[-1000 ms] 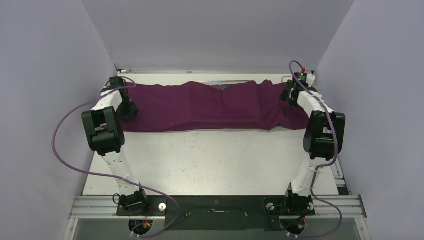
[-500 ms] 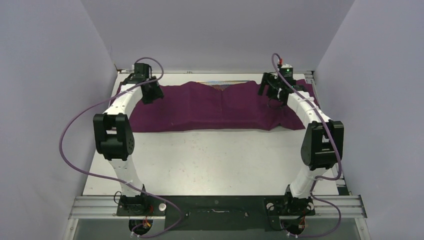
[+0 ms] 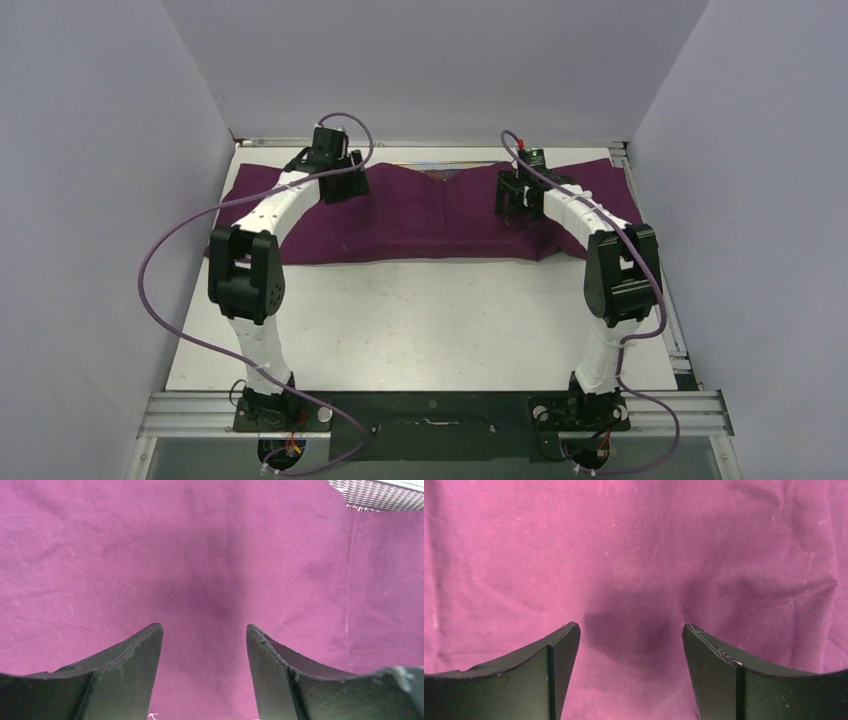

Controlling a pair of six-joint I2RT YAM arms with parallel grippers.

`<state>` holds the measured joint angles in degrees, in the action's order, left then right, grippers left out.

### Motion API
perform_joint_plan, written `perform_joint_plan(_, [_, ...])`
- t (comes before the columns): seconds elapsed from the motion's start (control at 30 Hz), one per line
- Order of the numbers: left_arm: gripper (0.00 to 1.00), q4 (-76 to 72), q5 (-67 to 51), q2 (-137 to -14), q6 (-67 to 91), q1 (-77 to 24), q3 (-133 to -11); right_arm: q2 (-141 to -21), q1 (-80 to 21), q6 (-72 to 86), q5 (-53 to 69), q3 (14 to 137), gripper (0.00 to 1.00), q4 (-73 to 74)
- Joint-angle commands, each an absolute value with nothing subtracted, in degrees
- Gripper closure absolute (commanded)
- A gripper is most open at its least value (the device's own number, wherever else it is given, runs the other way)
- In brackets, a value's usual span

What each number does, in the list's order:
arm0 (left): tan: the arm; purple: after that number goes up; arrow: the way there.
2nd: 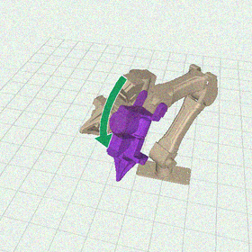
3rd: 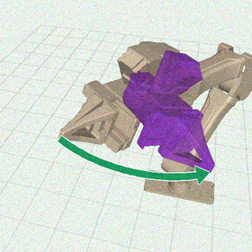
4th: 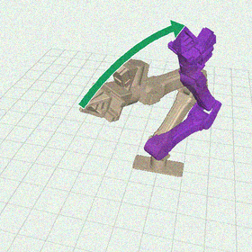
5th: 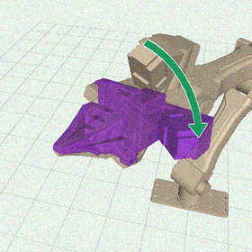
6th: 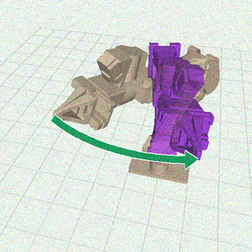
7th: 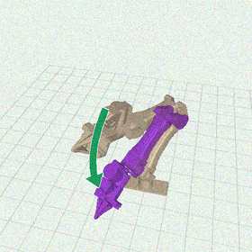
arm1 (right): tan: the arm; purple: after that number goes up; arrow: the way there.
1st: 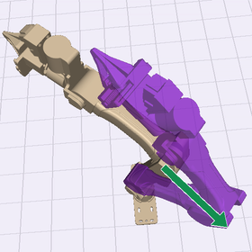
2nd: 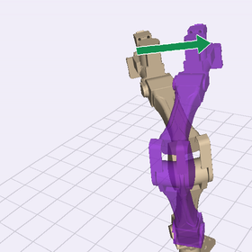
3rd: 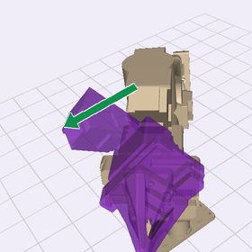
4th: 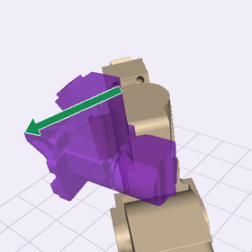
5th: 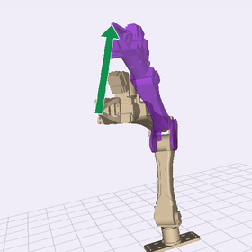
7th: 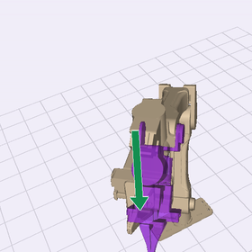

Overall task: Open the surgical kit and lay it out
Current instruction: Open the surgical kit at the center of the board.

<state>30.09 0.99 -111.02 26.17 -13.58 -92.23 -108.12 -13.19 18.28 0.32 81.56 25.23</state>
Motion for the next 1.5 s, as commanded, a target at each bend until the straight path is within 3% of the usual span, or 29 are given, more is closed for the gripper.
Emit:
perform_joint_plan(0.0, [0.39, 26.33, 0.00, -112.83, 25.31, -15.75, -93.48, -109.37, -14.06, 17.30, -3.60, 82.99, 0.28, 25.84])
perform_joint_plan(0.1, [0.35, 26.25, 0.00, -114.05, 25.31, -17.08, -94.05, -110.56, -14.21, 17.36, -2.08, 82.88, 0.31, 25.37])
perform_joint_plan(0.2, [0.35, 27.69, 1.29, -115.89, 25.75, -18.32, -95.66, -111.42, -14.77, 17.13, 0.37, 83.04, 0.41, 24.62])
perform_joint_plan(0.33, [0.44, 31.84, 3.29, -119.61, 27.13, -18.96, -99.34, -112.75, -15.96, 17.30, 1.90, 83.55, 0.54, 23.89])
perform_joint_plan(0.73, [0.53, 36.85, 10.01, -122.31, 30.35, -18.34, -100.71, -116.08, -19.76, 18.95, 2.86, 85.72, 0.63, 21.43])
perform_joint_plan(1.23, [0.52, 38.71, 12.09, -122.52, 33.11, -16.57, -101.76, -118.92, -22.31, 20.21, 1.98, 89.80, 0.62, 21.93])
perform_joint_plan(1.33, [0.49, 36.55, 8.15, -122.12, 32.12, -16.46, -102.21, -117.79, -21.71, 20.52, 1.77, 90.65, 0.53, 22.47])
perform_joint_plan(1.47, [0.42, 34.04, 0.63, -121.22, 30.24, -15.09, -105.14, -114.79, -19.67, 21.53, 3.56, 91.77, 0.33, 22.13])
